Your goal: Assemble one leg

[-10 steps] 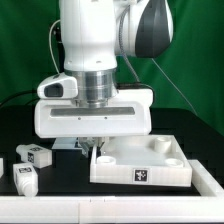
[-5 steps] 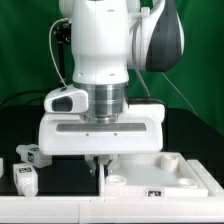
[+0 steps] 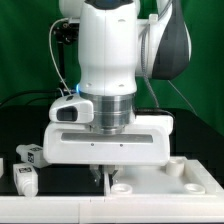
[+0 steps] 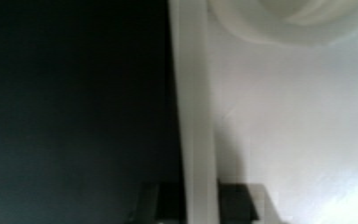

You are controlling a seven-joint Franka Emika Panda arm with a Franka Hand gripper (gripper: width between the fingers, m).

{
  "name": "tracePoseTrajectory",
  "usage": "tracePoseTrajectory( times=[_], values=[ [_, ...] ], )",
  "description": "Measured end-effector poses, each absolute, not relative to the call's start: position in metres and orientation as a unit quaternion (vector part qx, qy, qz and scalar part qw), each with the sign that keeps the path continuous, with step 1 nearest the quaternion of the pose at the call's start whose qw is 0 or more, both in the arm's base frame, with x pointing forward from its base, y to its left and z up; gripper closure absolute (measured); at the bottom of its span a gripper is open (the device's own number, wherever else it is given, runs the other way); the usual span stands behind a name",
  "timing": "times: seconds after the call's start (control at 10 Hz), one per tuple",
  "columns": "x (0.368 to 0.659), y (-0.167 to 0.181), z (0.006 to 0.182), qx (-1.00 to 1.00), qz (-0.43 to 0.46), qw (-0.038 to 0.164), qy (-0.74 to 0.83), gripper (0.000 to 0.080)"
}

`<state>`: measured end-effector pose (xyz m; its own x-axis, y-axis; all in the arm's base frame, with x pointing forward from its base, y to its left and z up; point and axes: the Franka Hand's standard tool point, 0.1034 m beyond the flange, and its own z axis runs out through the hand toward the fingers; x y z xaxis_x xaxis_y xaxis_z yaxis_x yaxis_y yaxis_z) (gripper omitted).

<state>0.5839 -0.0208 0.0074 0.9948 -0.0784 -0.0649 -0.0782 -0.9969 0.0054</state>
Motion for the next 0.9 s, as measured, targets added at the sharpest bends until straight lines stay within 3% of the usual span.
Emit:
tracePoseTrajectory(
  times=[0.1, 0.2, 0.4, 0.5, 0.6, 0.7, 0.9],
  values=[
    [0.584, -0.021, 0.007, 0.999, -0.033, 0.001, -0.038, 0.0751],
    [0.584, -0.021, 0.007, 0.999, -0.033, 0.001, -0.038, 0.0654],
    [0.584, -0.021, 0.007, 0.999, -0.033, 0.001, -0.038, 0.038],
    [0.583, -0.018, 0.01, 0.999, -0.033, 0.002, -0.034, 0.038],
    [0.571, -0.008, 0.023, 0.999, -0.04, 0.002, -0.019, 0.0215],
    [0.553, -0.006, 0.037, 0.999, -0.043, -0.003, -0.017, 0.017],
    [0.536, -0.001, 0.058, 0.997, -0.051, -0.009, -0.055, 0.0154]
  ],
)
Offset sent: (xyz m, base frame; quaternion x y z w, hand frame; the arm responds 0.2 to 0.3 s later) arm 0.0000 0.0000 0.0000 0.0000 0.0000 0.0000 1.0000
